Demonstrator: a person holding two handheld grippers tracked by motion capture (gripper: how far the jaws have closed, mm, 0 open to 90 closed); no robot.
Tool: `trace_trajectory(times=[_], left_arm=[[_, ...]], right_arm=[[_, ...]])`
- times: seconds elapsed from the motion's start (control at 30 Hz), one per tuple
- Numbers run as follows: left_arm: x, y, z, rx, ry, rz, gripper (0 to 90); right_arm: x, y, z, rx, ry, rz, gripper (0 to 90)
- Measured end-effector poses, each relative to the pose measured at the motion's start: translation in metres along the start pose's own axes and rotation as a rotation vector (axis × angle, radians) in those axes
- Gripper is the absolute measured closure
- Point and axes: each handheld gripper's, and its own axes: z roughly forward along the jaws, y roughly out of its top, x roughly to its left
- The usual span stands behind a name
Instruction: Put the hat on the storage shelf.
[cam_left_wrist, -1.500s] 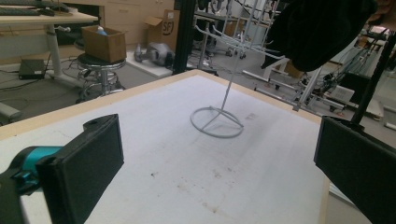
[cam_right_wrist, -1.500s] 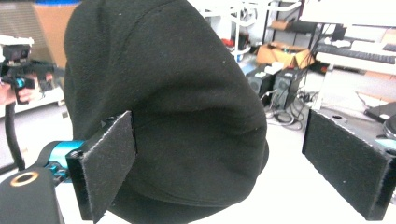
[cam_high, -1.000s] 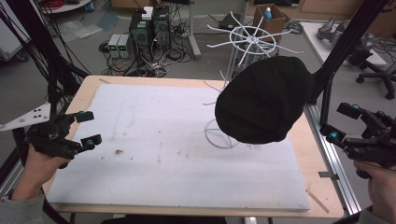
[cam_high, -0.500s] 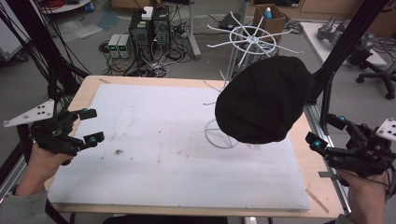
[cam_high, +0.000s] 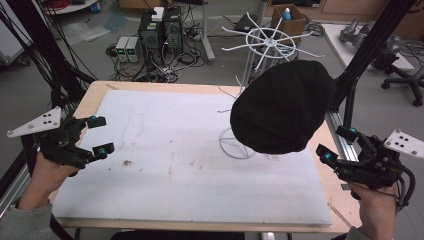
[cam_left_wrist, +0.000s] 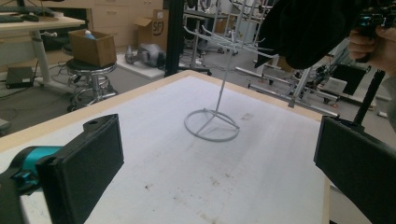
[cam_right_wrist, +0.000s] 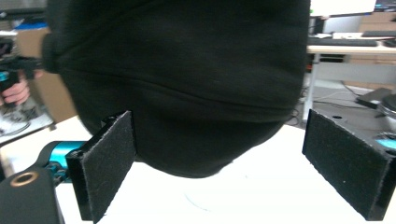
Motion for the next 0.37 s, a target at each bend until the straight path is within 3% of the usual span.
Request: trace_trajectory(times=[0.1,0.37], left_arm=[[-0.004,0.000,0.001,0.002,-0.010,0.007,1.7],[-0.011,0.003,0.001,-0.005,-0.014,0.025,1.7]], right_arm=[[0.005,0.002,0.002,0.031,0.034,-0.024,9.2],[0.004,0.002,-0.002,0.016,0.035,-0.023,9.1]])
